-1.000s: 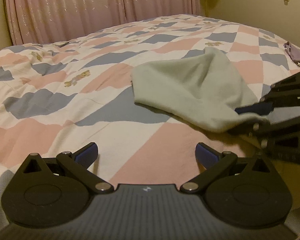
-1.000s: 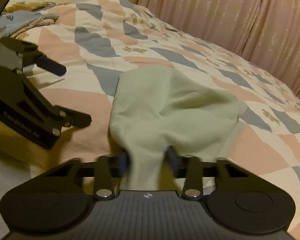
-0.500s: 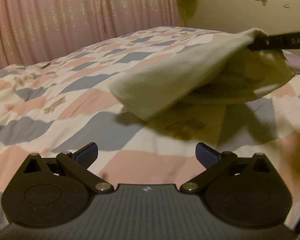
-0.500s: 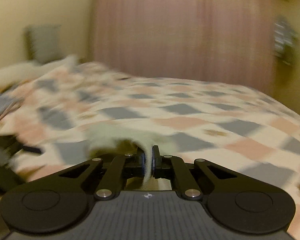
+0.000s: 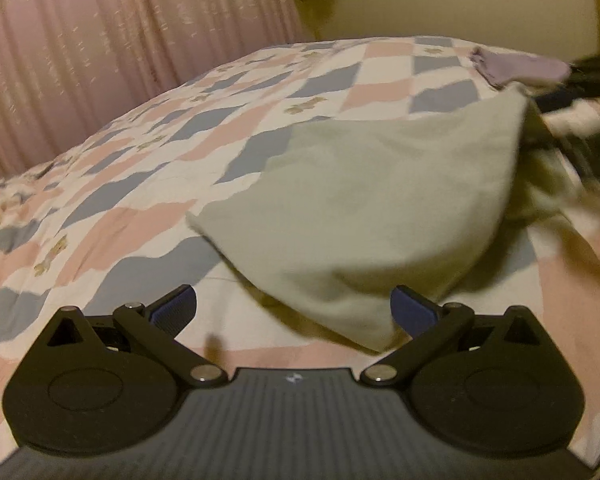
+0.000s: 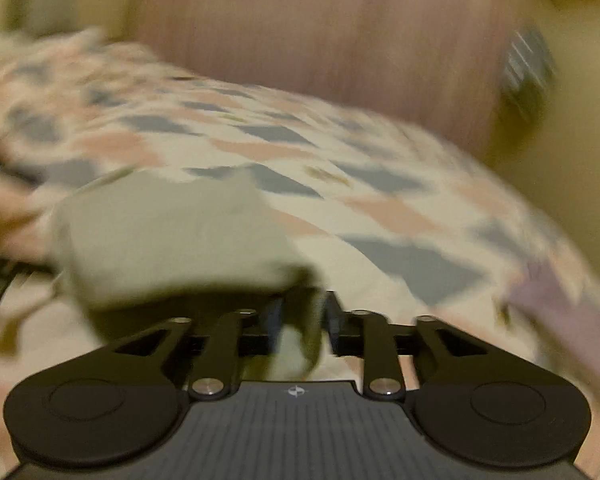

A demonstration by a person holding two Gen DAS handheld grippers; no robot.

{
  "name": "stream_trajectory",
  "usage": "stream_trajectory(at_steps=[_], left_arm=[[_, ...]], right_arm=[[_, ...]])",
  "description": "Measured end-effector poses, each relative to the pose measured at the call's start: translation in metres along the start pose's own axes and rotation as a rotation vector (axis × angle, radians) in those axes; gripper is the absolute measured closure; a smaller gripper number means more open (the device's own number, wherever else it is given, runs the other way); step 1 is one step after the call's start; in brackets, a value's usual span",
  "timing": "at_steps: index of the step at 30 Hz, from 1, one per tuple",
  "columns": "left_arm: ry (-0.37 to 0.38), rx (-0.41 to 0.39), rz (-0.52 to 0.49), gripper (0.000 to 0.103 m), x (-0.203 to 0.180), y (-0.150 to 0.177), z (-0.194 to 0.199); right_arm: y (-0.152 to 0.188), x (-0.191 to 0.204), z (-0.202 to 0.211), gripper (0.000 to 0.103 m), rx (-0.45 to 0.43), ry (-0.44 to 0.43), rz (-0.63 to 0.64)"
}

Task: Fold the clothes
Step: 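Lift the shirt with both grippers and shake it out flat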

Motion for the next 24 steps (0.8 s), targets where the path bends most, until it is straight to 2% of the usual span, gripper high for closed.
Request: stream_trajectory(at_steps=[1,4,7,9,13,18,21,23,24], left_arm=[[-0.007,0.002,0.012,0.001,0.007,0.001,0.001],[-0.044,0.005,0.032,0.001,0.029,0.005,0.004],[-0.06,0.003,0.042,0.001,0.043,0.007,0.01],[-0.047,-0.008,0.02,0.001,0.042,0.009,0.014],[0.042,-0.045,-0.085,0.001,0.011,0.01,0.017],[0.132,-0.082,-0.202,0.016,-0.045,0.002,0.009],[0.136,-0.103,-0.279,0.031,-0.073,-0.001,0.001],[0.106,-0.094,-0.32,0.055,-0.079,-0.001,-0.008],[0.104,-0.086,-0.311,0.061,-0.076,-0.002,-0.01]], right_arm=[[-0.001,0.015,0.002,0.046,-0.017,-0.025,0.075],[-0.005,0.05,-0.001,0.043,-0.042,-0.059,0.256],[-0.008,0.074,-0.011,0.043,-0.051,-0.018,0.447],[-0.014,0.08,-0.016,0.042,-0.062,0.021,0.509],[-0.016,0.064,-0.018,0.04,-0.04,0.044,0.433],[0.003,0.038,-0.013,0.04,0.023,0.043,0.288],[0.019,0.029,-0.011,0.04,0.059,0.043,0.228],[0.027,0.025,-0.012,0.042,0.075,0.027,0.19],[0.031,0.024,-0.014,0.053,0.08,0.015,0.173]])
Point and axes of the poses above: each gripper's, at about its wrist camera, not at the fingertips, and z roughly against the way its jaws point, x to its left, y to its underside, the point moved 9 cm from there along -z, roughly the way its jaws point, and after that the axes turned 4 degrees about -y, right-handed, at the moved point
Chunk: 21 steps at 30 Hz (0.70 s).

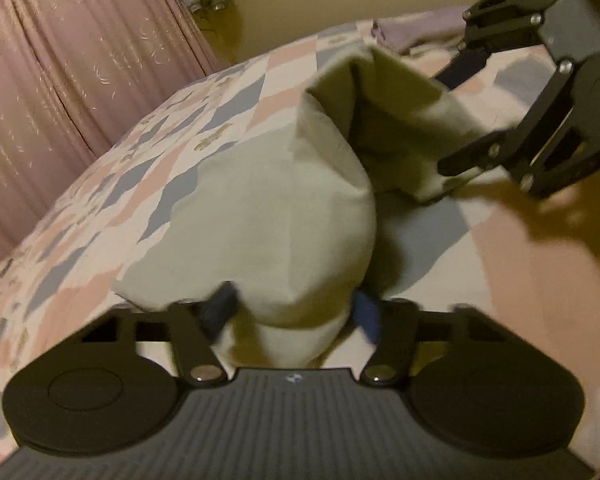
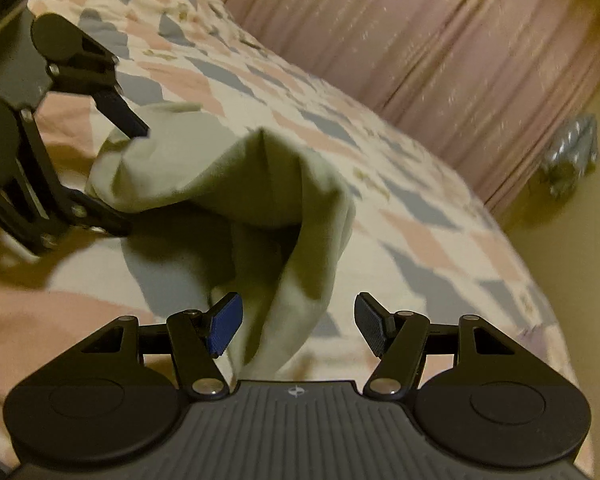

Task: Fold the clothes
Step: 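Lift the shirt with both grippers and shake it out flat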

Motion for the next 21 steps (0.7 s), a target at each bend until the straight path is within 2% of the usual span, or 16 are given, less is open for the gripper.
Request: stream_trajectory(at_steps=[1,2,3,8,12,15,18,21], left_arm=[[-0.003,0.004,0.015,0.076,0.005,-0.001,0.001],[-0.008,0.001,0.039,0.086,0.013,-0.004,0.005],[-0.018,-0.005,0.056,0.086,0.022,-0.007,0.011],[-0.145,-0.125,0.084,0.089,0.069,-0.045,0.085],[-0.227,-0.233,0.099,0.089,0.101,-0.079,0.157],[-0.257,-0.29,0.095,0.088,0.113,-0.108,0.209],[-0.255,-0.295,0.124,0.088,0.123,-0.127,0.234],[-0.225,-0.256,0.166,0.086,0.134,-0.133,0.227]], right_arm=[[0.003,-0.002,-0.002,0.078,0.005,-0.022,-0.024],[0.004,-0.006,-0.004,0.095,0.015,-0.044,-0.061],[0.004,-0.012,-0.002,0.098,0.017,-0.058,-0.101],[-0.018,-0.04,0.051,0.099,-0.09,-0.008,-0.116],[-0.049,-0.062,0.12,0.099,-0.222,0.077,-0.09],[-0.071,-0.075,0.172,0.099,-0.32,0.128,-0.058],[-0.093,-0.086,0.215,0.099,-0.404,0.159,-0.028],[-0.111,-0.096,0.226,0.099,-0.427,0.153,-0.001]])
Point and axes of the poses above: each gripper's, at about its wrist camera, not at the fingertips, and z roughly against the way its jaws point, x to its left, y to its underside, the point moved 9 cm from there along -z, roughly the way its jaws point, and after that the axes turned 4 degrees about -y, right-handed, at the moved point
